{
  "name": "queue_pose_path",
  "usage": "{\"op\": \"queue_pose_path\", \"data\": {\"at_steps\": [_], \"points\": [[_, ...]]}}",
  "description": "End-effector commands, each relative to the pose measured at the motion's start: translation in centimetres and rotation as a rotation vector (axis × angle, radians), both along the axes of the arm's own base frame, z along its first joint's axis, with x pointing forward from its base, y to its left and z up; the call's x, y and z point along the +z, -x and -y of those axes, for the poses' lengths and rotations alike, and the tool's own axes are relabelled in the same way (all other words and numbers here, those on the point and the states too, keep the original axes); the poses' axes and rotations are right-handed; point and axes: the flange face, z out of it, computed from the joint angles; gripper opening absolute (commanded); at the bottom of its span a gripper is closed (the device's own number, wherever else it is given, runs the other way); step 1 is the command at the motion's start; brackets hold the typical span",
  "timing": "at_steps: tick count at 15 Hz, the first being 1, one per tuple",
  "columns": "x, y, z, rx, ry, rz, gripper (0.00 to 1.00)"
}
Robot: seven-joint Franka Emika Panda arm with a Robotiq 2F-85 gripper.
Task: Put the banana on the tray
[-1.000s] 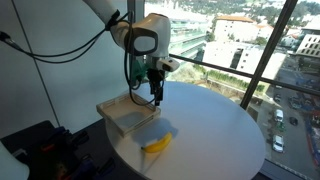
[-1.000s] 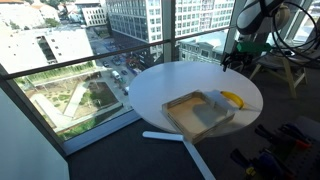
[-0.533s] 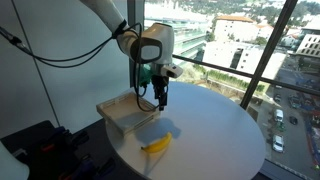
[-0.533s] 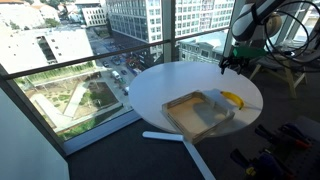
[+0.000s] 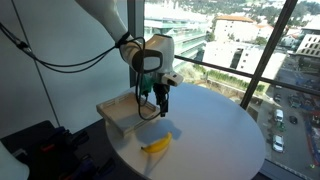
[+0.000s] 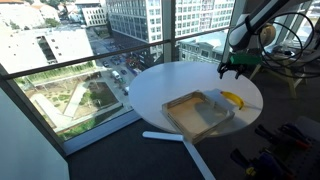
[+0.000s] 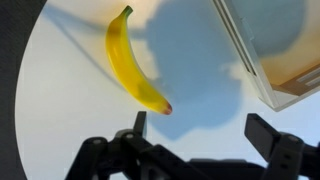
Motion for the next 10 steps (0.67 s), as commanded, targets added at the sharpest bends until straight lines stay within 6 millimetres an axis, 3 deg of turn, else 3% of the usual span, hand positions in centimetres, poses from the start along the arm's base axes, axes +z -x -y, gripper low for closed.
{"op": "queue_pose_path", "data": {"at_steps": [1, 10], "points": [[-1.0, -0.5, 1.0, -0.037, -0.001, -0.009, 1.0], [-4.0, 0.5, 3.4, -0.044, 0.015, -0.068, 1.0]]}}
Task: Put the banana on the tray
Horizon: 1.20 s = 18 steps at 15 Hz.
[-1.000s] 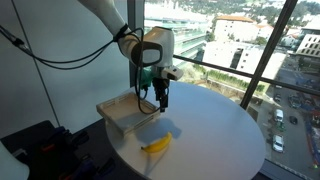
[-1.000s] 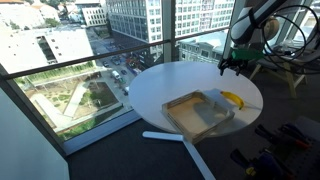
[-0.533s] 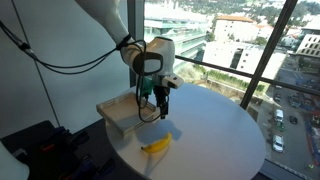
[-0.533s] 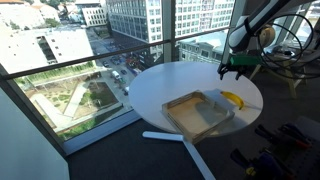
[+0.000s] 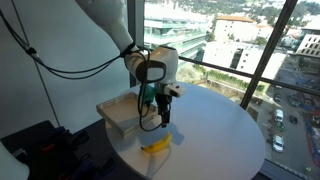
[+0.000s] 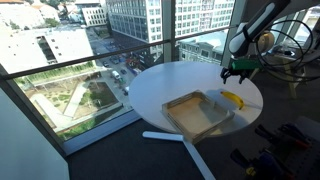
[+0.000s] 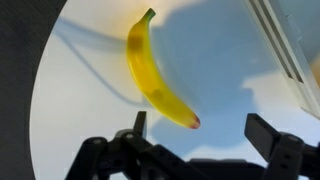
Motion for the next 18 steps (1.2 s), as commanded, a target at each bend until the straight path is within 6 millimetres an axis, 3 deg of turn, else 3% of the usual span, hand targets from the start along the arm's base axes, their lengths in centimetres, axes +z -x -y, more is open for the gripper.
{"op": "queue_pose_path", "data": {"at_steps": [1, 18], "points": [[-0.49, -0.2, 1.1, 0.003, 0.003, -0.008, 1.0], [-0.29, 0.24, 1.37, 0.254, -0.016, -0.001, 1.0]]}}
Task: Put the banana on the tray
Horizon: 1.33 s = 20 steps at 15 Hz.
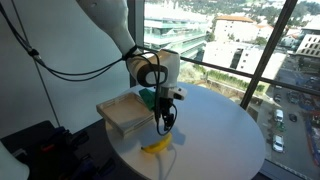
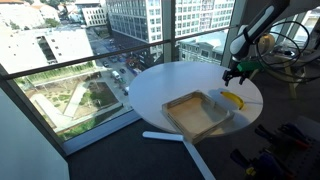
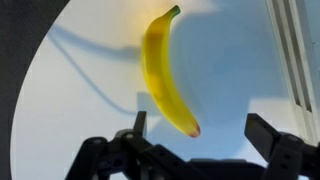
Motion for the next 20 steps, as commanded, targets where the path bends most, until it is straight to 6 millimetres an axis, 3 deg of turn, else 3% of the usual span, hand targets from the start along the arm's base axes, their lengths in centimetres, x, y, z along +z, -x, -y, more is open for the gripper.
{"op": "queue_pose_path", "data": {"at_steps": [1, 11, 20], "points": [[0.8, -0.2, 0.4, 0.054, -0.002, 0.021, 1.0], [-0.2, 0.0, 0.2, 0.093, 0.004, 0.016, 1.0], [-2.8, 0.9, 1.1, 0.064, 0.012, -0.002, 1.0]]}}
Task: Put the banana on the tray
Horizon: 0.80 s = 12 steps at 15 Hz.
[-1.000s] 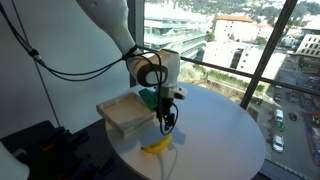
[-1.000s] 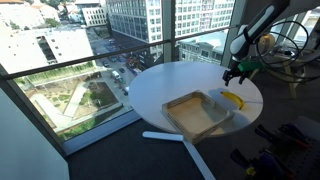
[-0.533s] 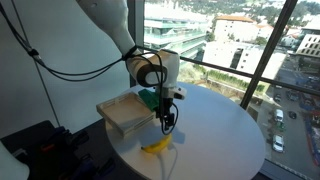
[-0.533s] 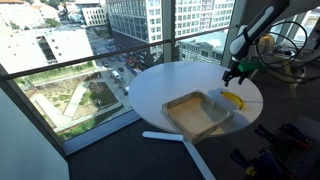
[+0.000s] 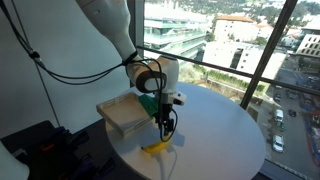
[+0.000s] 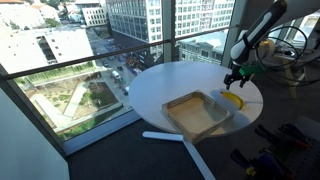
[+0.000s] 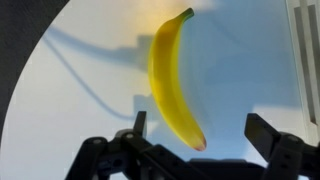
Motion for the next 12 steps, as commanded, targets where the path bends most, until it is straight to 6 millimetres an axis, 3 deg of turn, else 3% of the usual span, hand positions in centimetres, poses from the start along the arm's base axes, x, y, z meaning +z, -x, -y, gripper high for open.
{"op": "queue_pose_path", "data": {"at_steps": [1, 12], "points": [[-0.9, 0.2, 0.8, 0.001, 0.012, 0.005, 1.0], [-2.3, 0.5, 1.4, -0.012, 0.024, 0.0, 1.0]]}}
